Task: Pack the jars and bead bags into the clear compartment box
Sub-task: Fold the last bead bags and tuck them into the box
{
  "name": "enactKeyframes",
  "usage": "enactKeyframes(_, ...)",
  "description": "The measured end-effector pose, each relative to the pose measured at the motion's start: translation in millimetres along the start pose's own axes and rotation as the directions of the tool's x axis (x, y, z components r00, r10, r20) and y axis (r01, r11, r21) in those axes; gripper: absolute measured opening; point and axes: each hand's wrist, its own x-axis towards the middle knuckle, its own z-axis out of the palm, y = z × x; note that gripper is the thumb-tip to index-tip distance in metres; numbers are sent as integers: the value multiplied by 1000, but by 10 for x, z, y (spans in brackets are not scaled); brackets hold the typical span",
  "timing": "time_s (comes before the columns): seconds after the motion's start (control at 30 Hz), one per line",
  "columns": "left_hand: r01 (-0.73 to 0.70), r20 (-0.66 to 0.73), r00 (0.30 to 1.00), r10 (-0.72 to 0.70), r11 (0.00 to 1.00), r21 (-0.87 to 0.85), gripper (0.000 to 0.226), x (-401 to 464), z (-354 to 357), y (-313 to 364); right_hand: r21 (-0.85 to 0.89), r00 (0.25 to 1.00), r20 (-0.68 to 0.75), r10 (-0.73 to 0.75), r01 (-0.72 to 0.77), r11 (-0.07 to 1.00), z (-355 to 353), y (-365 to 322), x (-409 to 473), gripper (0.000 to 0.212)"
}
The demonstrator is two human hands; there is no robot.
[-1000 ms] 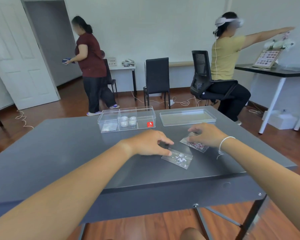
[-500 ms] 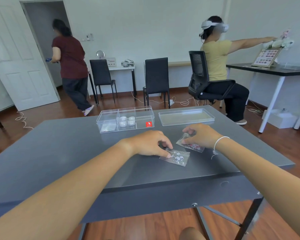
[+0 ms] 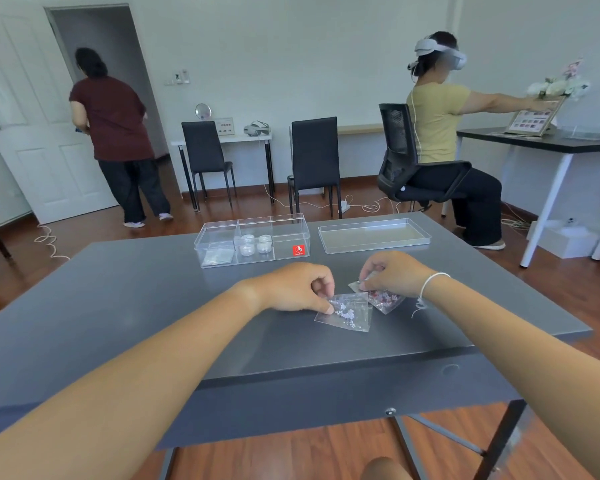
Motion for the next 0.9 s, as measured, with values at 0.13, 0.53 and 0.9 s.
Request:
enactKeyframes(0.13, 12, -24, 1000, -14, 997, -78, 21, -29, -44, -63, 19, 999, -25, -39, 40, 999, 2, -43, 13, 17)
enactKeyframes(0.53, -1, -232, 972, -47, 979, -202, 17, -91, -568, -266, 238, 995, -88, -47, 67, 969, -14, -335, 199, 17)
enactKeyframes(0.9, 4, -464, 883, -71, 990, -144, 18, 64, -1162, -434, 518, 970, -241, -29, 154, 842, -65, -608, 512, 21)
